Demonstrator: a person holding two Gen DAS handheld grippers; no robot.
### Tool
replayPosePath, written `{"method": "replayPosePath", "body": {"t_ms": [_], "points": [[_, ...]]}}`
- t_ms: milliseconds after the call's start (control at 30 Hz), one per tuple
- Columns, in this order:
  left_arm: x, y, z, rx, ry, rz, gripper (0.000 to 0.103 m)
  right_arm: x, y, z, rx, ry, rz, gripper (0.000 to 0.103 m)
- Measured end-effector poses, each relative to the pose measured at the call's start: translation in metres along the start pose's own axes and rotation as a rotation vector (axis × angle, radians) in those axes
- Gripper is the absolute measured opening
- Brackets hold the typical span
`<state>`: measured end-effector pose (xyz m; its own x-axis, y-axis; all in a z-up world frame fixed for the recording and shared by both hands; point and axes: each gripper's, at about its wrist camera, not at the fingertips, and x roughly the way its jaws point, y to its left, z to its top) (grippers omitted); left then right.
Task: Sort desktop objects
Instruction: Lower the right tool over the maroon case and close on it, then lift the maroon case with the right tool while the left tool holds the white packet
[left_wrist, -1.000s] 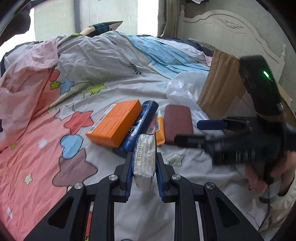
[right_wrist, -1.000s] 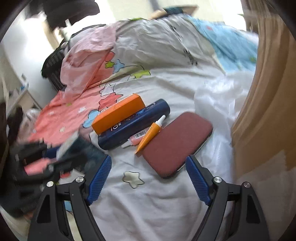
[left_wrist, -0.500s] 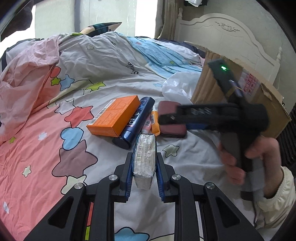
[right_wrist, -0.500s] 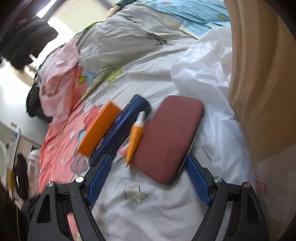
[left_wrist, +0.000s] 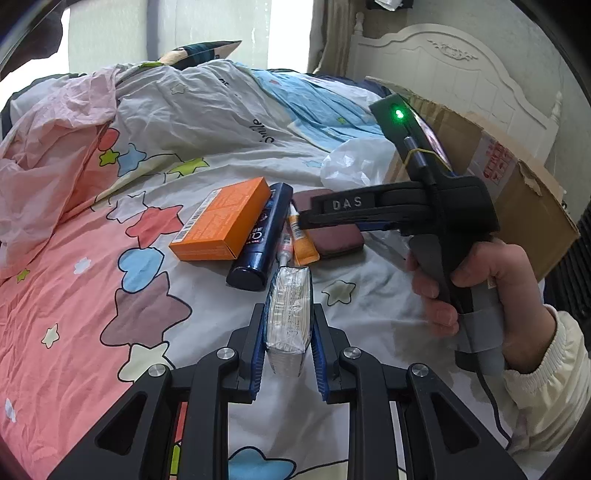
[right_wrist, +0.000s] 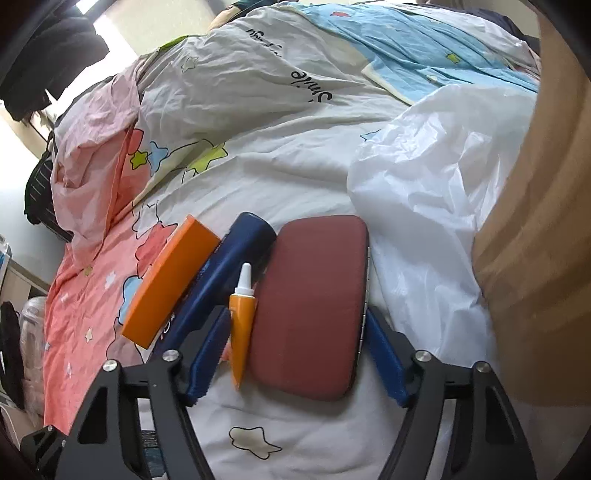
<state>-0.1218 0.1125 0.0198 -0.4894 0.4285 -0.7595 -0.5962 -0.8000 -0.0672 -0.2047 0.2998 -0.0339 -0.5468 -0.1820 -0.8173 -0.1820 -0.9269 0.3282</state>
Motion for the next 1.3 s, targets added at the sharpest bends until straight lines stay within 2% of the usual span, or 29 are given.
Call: {"method": "replayPosePath", "body": {"t_ms": [33, 300, 400, 500, 600, 667, 767, 833, 1100, 1300], "points": [[0.001, -0.001, 0.002, -0.006, -0.008, 0.008, 0.023, 0.0, 0.001, 0.0, -0.016, 0.003, -0.025, 0.059], [0.016, -0.011, 0.021, 0.004, -0.009, 0.05, 0.023, 0.002, 0.01, -0.004, -0.125, 0.034, -0.082, 0.06], [0.02, -0.009, 0.021, 0.002, -0.003, 0.06, 0.023, 0.007, 0.014, 0.0, -0.164, 0.05, -0.109, 0.067], [0.021, -0.006, 0.02, -0.005, 0.004, 0.06, 0.023, 0.019, 0.022, 0.0, -0.23, 0.09, -0.145, 0.08], [0.021, -0.003, 0.02, -0.012, 0.008, 0.058, 0.023, 0.026, 0.034, -0.001, -0.304, 0.093, -0.212, 0.083], [0.021, -0.002, 0.02, -0.014, 0.01, 0.056, 0.023, 0.027, 0.034, 0.001, -0.308, 0.085, -0.213, 0.08], [0.021, -0.001, 0.019, -0.013, 0.015, 0.054, 0.023, 0.022, 0.027, 0.003, -0.307, 0.083, -0.208, 0.067], [0.02, -0.002, 0.018, -0.012, 0.014, 0.053, 0.023, 0.019, 0.024, 0.003, -0.304, 0.082, -0.207, 0.063], [0.013, -0.005, 0.018, -0.009, 0.004, 0.046, 0.023, -0.007, 0.036, -0.015, -0.352, 0.043, -0.224, 0.062], [0.006, -0.008, 0.015, -0.013, 0.001, 0.042, 0.023, -0.032, 0.045, -0.023, -0.374, 0.016, -0.187, 0.061]]}}
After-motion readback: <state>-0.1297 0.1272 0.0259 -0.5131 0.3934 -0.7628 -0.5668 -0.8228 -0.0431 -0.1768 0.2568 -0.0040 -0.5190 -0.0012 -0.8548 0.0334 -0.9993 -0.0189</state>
